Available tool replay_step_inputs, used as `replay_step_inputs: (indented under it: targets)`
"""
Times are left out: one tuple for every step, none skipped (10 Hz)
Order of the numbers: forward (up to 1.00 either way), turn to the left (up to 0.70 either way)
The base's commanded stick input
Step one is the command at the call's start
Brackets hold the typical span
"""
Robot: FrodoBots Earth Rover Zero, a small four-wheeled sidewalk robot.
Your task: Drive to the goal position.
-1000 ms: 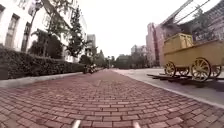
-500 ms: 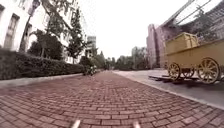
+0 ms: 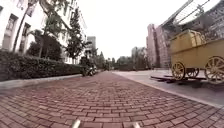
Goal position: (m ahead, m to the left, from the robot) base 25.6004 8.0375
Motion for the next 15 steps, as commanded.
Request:
replay_step_inputs:
  targets:
    - [0.70, 0.00]
    - [0.70, 0.00]
    - [0.70, 0.00]
    - [0.70, 0.00]
    - [0.70, 0.00]
    - [0.70, -0.06]
    - [0.70, -0.06]
    - [0.70, -0.01]
    - [0.70, 0.00]
    - [0.70, 0.00]
    - [0.70, 0.00]
    - [0.70, 0.00]
    - [0.70, 0.00]
    - [0.70, 0.00]
    - [0.70, 0.00]
